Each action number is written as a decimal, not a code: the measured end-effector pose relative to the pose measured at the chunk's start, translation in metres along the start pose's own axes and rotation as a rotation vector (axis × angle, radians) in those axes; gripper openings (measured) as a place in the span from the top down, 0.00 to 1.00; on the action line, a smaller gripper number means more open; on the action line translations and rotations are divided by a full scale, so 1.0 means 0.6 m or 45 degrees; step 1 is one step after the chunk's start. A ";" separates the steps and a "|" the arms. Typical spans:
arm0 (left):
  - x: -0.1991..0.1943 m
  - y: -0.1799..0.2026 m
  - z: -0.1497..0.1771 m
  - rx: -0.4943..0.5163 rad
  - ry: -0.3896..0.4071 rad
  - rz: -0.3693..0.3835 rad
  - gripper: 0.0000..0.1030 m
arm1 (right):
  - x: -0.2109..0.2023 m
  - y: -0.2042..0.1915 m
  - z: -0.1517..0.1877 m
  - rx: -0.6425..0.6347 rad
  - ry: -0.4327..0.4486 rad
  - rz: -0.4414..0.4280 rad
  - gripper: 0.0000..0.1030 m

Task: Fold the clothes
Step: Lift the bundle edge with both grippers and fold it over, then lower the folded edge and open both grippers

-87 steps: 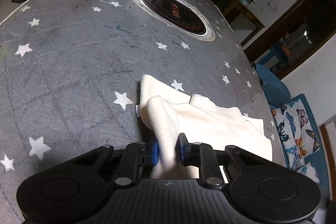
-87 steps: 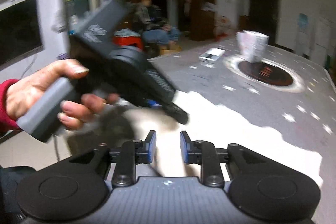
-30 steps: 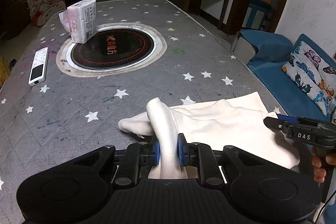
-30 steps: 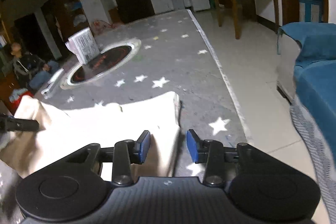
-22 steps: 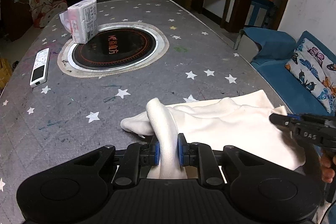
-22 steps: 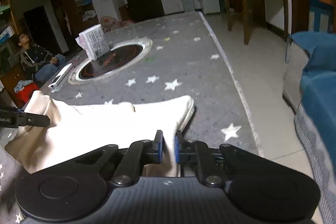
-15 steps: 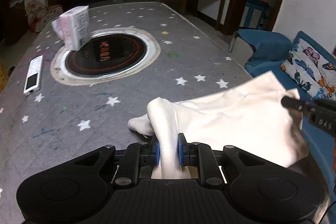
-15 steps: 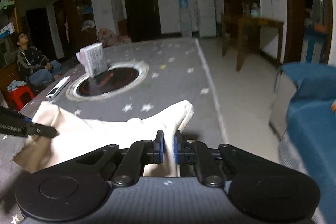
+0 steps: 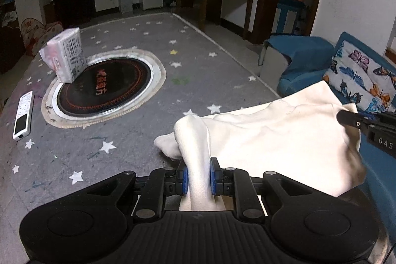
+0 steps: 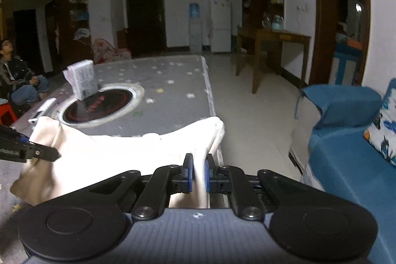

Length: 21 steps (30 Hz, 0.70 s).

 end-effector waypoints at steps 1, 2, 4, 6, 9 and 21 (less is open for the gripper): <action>0.006 0.001 0.004 0.013 -0.011 -0.010 0.80 | 0.007 0.004 0.008 -0.001 -0.019 0.014 0.92; 0.013 0.001 0.008 0.024 -0.022 -0.026 0.78 | 0.015 0.008 0.015 -0.003 -0.039 0.027 0.92; 0.022 -0.003 0.016 0.030 -0.041 -0.047 0.76 | 0.026 0.015 0.029 0.001 -0.075 0.047 0.91; 0.027 -0.009 0.023 0.026 -0.052 -0.058 0.72 | 0.032 0.020 0.037 0.010 -0.099 0.055 0.90; 0.030 -0.019 0.028 0.031 -0.054 -0.100 0.62 | 0.032 0.017 0.046 0.006 -0.110 0.054 0.90; 0.018 -0.034 0.053 0.051 -0.051 -0.185 0.44 | 0.011 -0.062 0.087 -0.056 -0.153 -0.084 0.68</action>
Point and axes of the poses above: each gripper's, at about its wrist camera, not at the fingertips, and x roughly the way its jaws point, y to its right, z to its underside, the point moved 10 cm from there along x, roughly the way its jaws point, and after that the axes turned 9 degrees about -z, right-handed, at the moved point
